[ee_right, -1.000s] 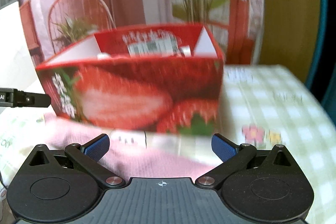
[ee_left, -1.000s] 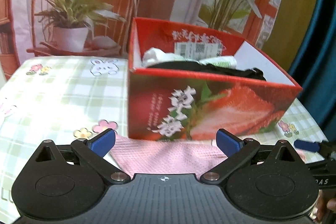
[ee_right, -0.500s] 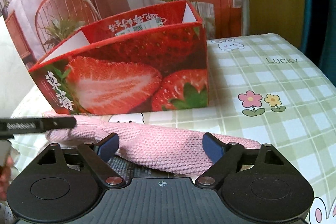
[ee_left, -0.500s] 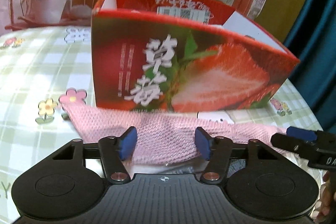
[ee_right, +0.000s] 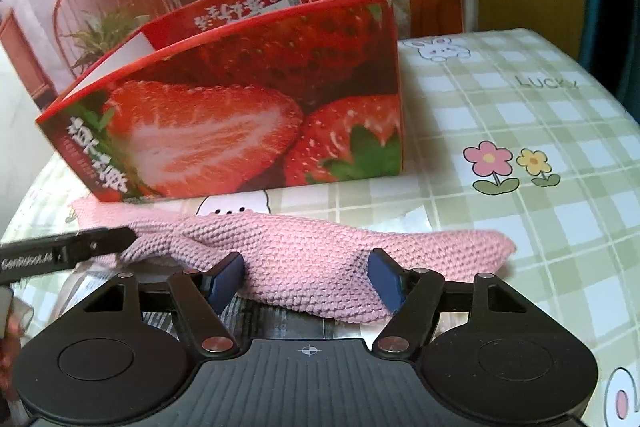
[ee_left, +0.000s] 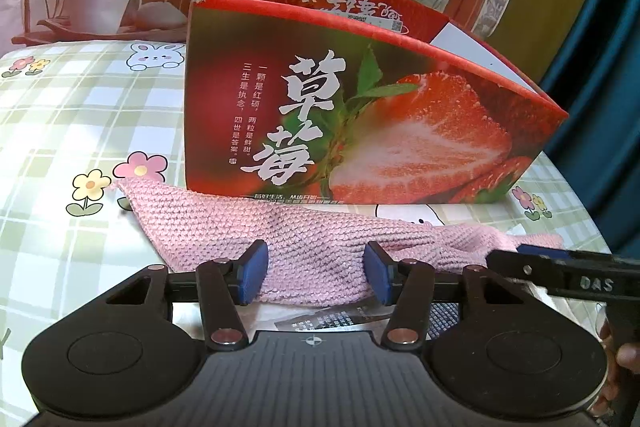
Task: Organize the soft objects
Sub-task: 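Close the left tool on the middle of the pink cloth, then lift the pink cloth with the left tool and carry it over the box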
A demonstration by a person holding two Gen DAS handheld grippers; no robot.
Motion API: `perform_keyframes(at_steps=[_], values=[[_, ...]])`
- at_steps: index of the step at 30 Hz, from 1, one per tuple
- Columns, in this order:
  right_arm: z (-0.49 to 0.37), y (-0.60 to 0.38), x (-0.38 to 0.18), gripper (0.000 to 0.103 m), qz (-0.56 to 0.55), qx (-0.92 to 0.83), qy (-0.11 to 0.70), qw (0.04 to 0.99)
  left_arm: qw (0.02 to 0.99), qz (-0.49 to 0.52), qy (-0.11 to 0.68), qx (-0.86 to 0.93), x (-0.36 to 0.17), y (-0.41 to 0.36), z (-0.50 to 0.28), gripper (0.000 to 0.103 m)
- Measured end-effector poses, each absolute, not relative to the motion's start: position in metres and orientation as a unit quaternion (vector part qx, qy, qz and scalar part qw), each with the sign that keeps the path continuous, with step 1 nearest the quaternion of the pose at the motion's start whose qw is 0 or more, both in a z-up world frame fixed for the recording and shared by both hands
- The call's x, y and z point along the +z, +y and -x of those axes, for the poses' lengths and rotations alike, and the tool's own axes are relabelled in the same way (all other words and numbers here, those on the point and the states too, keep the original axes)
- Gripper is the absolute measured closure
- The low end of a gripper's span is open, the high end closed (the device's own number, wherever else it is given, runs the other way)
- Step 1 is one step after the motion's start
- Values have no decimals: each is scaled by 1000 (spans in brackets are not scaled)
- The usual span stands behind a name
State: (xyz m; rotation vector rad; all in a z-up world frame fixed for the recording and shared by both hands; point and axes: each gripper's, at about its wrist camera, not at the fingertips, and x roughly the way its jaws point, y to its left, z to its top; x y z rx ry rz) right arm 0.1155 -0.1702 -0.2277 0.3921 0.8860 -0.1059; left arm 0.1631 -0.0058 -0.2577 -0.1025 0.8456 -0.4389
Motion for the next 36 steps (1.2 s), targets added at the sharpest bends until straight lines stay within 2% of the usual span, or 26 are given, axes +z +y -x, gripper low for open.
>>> perform_keyframes(at_steps=[4,6,9,23,28,29,30,32,34,36], values=[[-127,-173,-231,51,-184,-52,425,885,888,58,406,-209,-258,-4,-162,47],[-134,-173,-231,63,-179,-51,425,886,889,58,405,-207,-259,-5,-161,47],[-144,-169,-232,75,-167,-40,424,889,890,57,402,-205,-259,-5,-158,47],[-136,-161,-241,77,-130,-17,389,912,885,80,407,-210,-260,-2,-163,45],[-136,-161,-242,77,-132,-17,388,912,879,98,408,-228,-261,-8,-169,48],[-135,-162,-242,77,-133,-16,388,912,878,99,408,-231,-261,-10,-170,50],[-135,-162,-242,77,-133,-16,387,912,875,103,408,-238,-262,-10,-171,60],[-135,-161,-242,77,-127,-15,389,912,871,113,410,-245,-263,-10,-172,70],[-137,-159,-241,77,-120,-15,394,911,872,118,404,-250,-262,-8,-172,74],[-141,-161,-238,87,-132,-11,402,906,875,120,394,-255,-257,-7,-169,77]])
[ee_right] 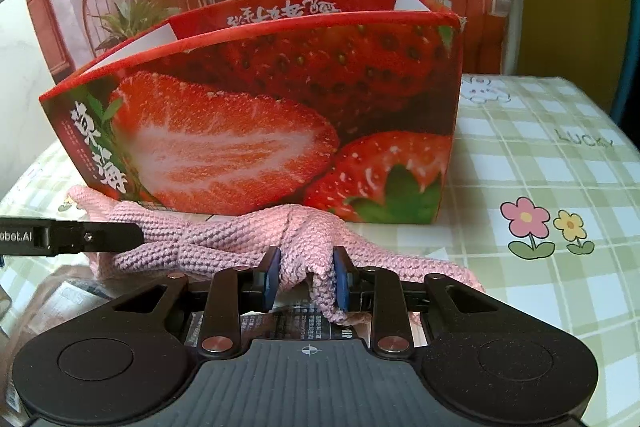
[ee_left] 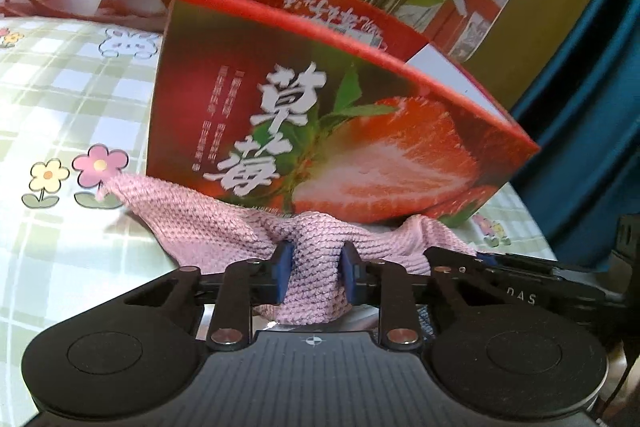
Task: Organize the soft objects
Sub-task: 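Lift the pink cloth with the left tool and carry it over the box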
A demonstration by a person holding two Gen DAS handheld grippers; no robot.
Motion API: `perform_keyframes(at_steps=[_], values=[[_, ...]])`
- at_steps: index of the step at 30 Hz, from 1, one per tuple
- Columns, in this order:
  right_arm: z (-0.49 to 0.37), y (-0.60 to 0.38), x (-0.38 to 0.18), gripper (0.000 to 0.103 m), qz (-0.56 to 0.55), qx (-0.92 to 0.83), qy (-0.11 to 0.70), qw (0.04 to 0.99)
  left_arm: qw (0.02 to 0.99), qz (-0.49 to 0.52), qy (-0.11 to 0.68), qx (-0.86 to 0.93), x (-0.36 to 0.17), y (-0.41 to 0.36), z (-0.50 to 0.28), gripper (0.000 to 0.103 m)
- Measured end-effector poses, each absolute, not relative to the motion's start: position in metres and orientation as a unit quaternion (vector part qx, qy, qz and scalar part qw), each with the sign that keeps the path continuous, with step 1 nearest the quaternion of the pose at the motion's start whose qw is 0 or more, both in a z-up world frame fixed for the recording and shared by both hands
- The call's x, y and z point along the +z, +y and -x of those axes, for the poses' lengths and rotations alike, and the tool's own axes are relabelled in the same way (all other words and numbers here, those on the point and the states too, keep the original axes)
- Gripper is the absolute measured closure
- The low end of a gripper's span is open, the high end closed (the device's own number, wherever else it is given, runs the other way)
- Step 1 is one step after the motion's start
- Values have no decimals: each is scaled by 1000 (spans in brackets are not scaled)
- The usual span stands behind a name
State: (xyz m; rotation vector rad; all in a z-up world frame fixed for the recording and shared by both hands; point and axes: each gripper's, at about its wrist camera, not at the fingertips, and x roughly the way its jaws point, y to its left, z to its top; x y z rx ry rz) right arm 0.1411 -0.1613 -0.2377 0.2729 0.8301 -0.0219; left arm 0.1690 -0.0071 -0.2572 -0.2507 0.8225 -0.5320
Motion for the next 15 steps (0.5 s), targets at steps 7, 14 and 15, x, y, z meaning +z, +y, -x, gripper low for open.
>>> perform_keyframes(at_steps=[7,14,15], values=[[-135,-163,-216,89,-150,9,371,916,892,119,354,-254,-229,-5,-154,77],[-117,-163,-188,89,-157,26,327,932,904,109,333,-243,-205,-3,-137,77],[-116,-162,-186,89,-155,28,324,933,906,108,332,-241,-203,-3,-135,77]])
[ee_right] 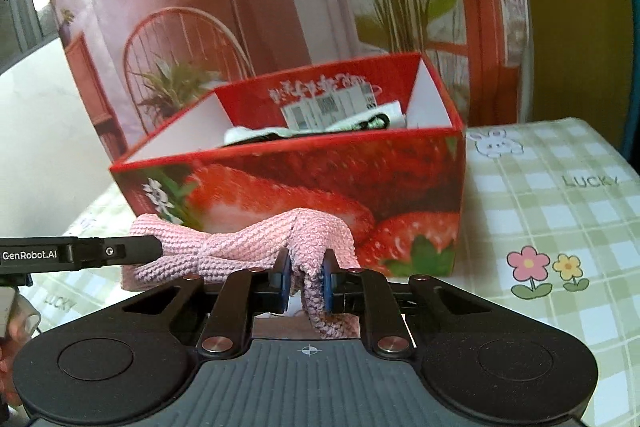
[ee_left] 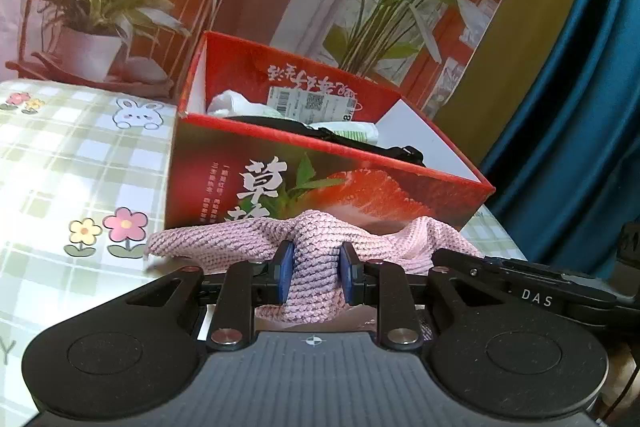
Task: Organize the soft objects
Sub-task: 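Lift the pink cloth with the left tool and carry it over the box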
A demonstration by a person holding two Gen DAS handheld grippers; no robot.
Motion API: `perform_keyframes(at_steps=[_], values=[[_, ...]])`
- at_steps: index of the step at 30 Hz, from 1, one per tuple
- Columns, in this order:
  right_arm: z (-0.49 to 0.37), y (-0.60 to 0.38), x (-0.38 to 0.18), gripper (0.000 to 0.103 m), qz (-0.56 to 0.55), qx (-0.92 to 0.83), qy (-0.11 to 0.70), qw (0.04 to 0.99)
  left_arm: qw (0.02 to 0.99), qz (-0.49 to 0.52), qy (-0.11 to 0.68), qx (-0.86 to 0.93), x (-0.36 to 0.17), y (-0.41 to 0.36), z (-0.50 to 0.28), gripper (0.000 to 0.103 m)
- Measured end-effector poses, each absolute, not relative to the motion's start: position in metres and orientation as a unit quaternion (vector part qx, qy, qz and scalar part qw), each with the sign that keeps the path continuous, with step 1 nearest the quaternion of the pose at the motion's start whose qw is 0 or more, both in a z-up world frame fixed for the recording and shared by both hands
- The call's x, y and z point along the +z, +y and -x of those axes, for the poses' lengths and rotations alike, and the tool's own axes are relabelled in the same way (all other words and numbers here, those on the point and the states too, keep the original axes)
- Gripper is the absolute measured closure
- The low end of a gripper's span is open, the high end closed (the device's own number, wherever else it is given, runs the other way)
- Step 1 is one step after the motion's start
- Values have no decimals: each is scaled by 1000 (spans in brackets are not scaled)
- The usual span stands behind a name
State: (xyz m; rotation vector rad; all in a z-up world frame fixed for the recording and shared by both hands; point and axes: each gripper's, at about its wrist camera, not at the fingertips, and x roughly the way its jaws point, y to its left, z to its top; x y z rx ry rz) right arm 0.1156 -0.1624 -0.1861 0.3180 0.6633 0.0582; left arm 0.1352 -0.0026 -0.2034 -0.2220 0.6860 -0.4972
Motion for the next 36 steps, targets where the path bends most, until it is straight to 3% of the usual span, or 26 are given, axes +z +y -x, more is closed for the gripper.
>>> perform_keyframes(at_steps=[19,36], values=[[-105,-156,-150,89,-140,48,274,950,922,98,286,-242,-166,7,-127,76],[-157,-185,-95,89,-151,49,219,963,933,74,235,-262,-110,-12,-182,76]])
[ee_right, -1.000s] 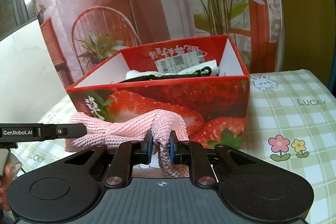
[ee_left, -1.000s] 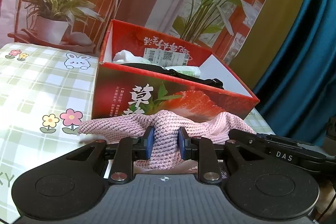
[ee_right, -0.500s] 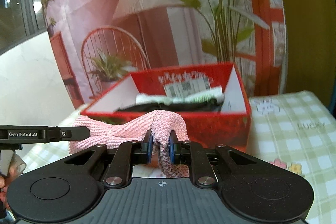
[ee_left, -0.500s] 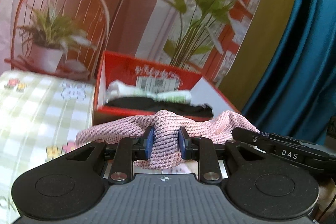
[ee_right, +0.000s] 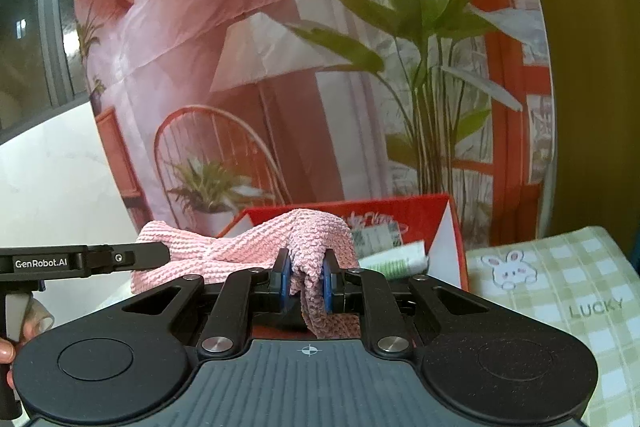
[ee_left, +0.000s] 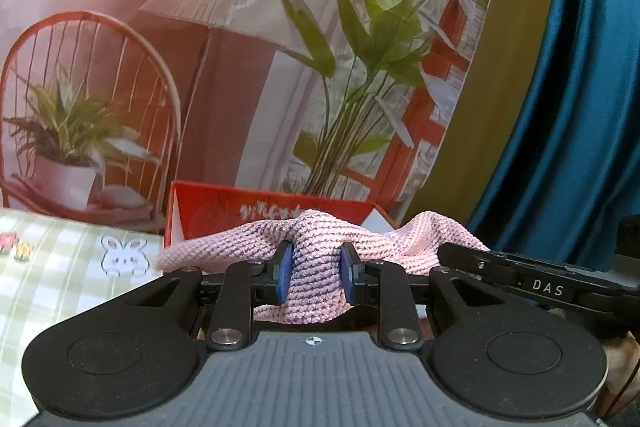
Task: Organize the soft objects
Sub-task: 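Lift the pink cloth with the left tool and carry it over the box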
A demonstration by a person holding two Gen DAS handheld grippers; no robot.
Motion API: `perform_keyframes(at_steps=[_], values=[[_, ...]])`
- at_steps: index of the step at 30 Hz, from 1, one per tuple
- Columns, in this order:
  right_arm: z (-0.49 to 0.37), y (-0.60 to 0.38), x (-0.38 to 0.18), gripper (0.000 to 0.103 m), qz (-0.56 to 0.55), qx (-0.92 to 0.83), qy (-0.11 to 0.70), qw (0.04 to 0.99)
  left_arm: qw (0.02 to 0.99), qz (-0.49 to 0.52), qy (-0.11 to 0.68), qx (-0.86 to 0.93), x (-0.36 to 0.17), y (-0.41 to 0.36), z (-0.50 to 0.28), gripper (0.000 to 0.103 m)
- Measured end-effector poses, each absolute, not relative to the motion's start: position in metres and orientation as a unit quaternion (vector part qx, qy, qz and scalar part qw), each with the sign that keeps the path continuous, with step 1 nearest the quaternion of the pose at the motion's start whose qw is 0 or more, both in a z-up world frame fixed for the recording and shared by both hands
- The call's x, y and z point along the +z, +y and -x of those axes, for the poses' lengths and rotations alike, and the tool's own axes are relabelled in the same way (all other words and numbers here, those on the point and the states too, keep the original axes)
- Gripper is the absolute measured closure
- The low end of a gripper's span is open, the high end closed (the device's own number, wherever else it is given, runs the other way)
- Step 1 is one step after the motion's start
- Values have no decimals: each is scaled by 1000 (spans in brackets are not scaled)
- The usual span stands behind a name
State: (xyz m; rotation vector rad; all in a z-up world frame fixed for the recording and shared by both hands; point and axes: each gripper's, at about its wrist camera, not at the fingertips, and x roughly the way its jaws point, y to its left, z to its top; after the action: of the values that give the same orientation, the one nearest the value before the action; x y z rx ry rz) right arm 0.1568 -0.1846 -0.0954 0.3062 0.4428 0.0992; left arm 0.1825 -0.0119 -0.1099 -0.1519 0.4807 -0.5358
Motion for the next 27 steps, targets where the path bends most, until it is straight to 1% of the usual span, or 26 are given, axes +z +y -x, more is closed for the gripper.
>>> perform_keyframes(at_steps=[9,15,25,27], values=[[-208,-196,-95,89,-144,30,225,963,932,57,255,-253,-115,-26,-241,75],[-245,-202,-112,89,-147,4,253,956,928,38,277,-245,-129,-39,-273,73],[-284,-207,-142,89,-138,-27,305,942,920,22,313,-234,-151,-43,-304,71],[-290,-207,-147,89,-136,-32,314,939,918,19,318,-234,-154,-43,-306,69]])
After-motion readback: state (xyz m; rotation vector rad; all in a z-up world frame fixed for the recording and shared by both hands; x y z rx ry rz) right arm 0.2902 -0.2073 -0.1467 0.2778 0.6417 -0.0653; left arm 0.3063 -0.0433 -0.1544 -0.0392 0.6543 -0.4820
